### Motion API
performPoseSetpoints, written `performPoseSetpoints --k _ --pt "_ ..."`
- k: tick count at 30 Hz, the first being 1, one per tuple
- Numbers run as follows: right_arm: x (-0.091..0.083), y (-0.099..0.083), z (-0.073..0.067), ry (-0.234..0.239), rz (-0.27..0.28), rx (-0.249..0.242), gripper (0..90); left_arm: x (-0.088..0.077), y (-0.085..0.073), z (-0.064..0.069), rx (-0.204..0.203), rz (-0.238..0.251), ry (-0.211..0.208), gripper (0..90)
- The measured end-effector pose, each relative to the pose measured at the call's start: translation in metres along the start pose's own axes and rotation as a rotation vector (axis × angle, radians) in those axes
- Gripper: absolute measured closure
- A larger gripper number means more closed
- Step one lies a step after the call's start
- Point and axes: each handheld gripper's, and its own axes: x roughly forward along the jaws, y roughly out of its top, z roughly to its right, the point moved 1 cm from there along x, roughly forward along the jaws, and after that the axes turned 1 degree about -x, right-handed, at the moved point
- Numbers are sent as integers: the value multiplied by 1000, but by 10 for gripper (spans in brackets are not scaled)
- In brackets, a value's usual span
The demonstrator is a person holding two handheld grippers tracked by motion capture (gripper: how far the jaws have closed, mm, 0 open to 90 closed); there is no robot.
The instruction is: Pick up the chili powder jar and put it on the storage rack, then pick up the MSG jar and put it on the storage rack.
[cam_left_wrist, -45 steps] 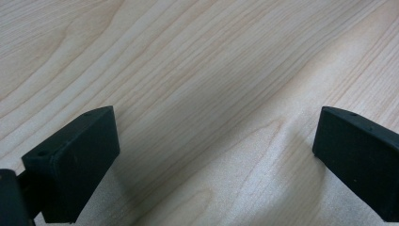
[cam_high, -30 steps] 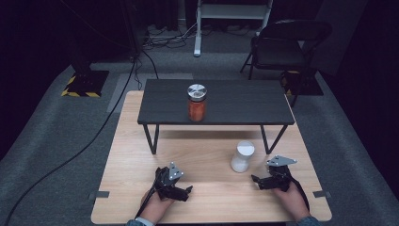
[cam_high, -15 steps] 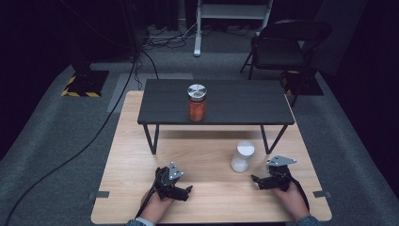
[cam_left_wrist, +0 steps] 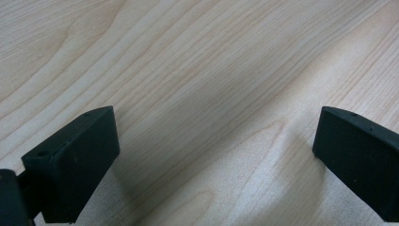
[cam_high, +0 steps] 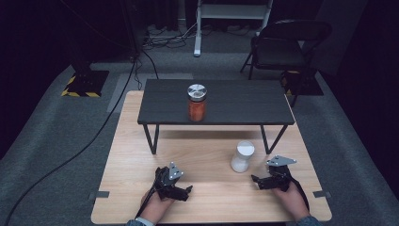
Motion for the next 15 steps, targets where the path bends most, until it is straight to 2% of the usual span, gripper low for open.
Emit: performPoseSetpoints --k 15 --pt "0 0 0 0 0 0 23 0 0 -1 3 0 -2 6"
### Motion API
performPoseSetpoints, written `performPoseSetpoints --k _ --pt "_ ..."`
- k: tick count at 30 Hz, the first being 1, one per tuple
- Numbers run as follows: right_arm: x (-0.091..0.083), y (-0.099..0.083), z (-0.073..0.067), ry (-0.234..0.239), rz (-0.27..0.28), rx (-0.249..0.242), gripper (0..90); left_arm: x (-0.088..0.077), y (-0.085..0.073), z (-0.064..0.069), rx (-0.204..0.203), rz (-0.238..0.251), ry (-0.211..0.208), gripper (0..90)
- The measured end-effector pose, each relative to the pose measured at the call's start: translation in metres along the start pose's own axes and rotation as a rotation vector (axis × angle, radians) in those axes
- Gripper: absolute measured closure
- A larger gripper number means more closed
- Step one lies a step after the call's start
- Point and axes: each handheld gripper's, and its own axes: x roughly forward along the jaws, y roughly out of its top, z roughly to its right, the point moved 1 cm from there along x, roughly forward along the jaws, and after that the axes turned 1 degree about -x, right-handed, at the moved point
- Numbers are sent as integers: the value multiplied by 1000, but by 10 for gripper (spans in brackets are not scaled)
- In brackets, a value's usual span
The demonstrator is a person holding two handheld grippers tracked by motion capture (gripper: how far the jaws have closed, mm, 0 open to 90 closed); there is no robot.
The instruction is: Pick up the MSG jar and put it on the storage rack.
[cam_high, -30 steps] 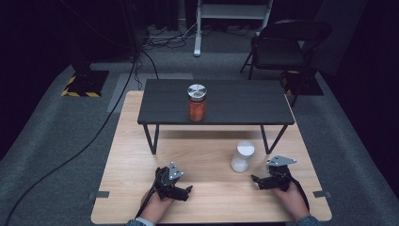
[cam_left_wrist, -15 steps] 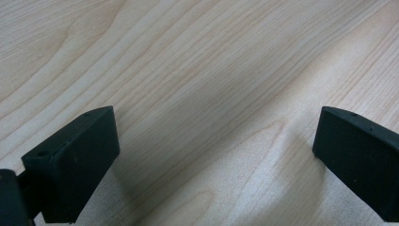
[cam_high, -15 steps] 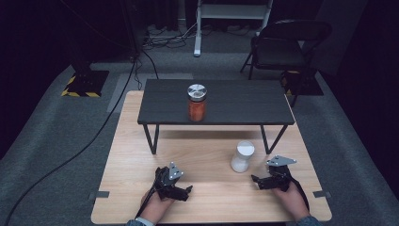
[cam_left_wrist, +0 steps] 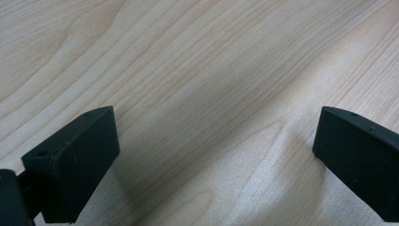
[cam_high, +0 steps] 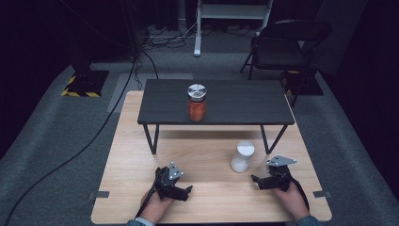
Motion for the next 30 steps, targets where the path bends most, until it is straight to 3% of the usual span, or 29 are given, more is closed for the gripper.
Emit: performPoseSetpoints --k 30 --pt "0 1 -4 -20 -8 20 4 0 0 0 0 -1 -1 5"
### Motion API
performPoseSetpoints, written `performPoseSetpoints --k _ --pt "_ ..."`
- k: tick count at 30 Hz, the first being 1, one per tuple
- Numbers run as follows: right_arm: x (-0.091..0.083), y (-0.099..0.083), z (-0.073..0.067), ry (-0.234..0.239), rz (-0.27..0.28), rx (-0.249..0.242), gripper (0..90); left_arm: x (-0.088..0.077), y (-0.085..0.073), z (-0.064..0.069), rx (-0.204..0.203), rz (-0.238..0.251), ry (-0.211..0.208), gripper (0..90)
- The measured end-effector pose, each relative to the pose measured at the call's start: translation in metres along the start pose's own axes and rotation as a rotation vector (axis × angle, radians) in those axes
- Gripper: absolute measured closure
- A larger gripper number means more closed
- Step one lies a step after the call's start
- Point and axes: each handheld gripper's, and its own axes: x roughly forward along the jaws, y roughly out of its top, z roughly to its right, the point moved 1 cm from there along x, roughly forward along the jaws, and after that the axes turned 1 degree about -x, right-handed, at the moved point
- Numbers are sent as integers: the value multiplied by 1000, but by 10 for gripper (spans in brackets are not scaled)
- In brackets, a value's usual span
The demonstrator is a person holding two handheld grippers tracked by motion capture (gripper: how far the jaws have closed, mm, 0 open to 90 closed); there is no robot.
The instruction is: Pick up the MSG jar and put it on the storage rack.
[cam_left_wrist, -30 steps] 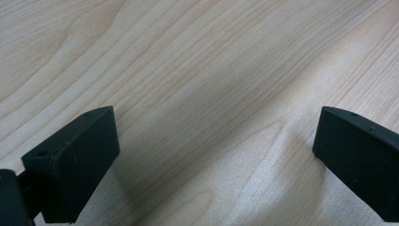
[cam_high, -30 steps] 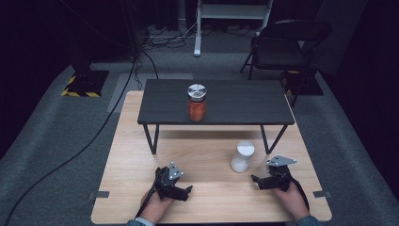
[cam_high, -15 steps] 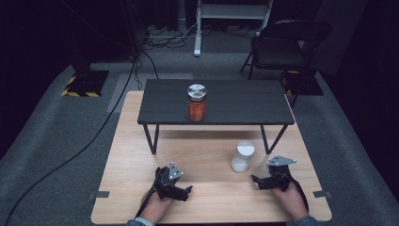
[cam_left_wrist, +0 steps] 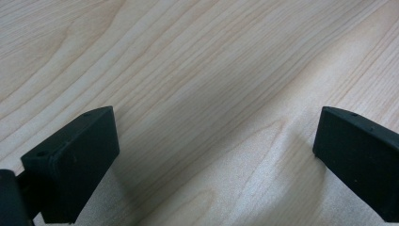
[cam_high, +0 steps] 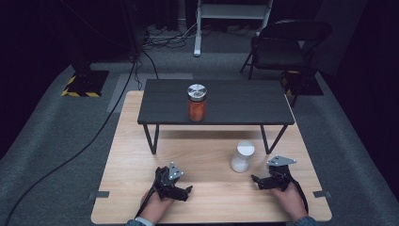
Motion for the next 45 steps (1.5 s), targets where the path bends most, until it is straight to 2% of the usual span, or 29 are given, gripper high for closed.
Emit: performPoseSetpoints --k 3,4,9,12,14,17,19,27,32,39,41,45 --pt "-2 3 1 16 -6 -5 29 0 0 0 0 0 0 4" --pt "-5 2 3 29 12 -11 29 0 0 0 1 0 -1 4" --pt "-25 -7 2 55 155 -25 31 0 0 0 2 -1 -1 3" --pt "-35 -11 2 72 228 -64 31 0 0 0 2 -1 -1 3" --pt "-44 -15 -3 60 289 -104 31 0 0 0 2 -1 -1 3" --pt "-52 -22 -6 49 375 -101 31 0 0 0 2 -2 -1 3" --pt "-54 -24 -5 43 398 -95 30 0 0 -1 3 -1 -2 3" --pt "-53 -24 -6 30 397 -89 31 0 0 0 2 -1 -1 3" --pt "-46 -18 -8 47 393 -88 31 0 0 -2 11 1 -7 3" --pt "-28 -2 -11 85 398 -93 34 0 1 -2 21 -2 -14 2" --pt "-22 4 -14 91 396 -107 52 1 1 -4 31 -1 -27 2" --pt "-12 13 -18 100 395 -119 89 1 1 -3 30 -1 -25 1"
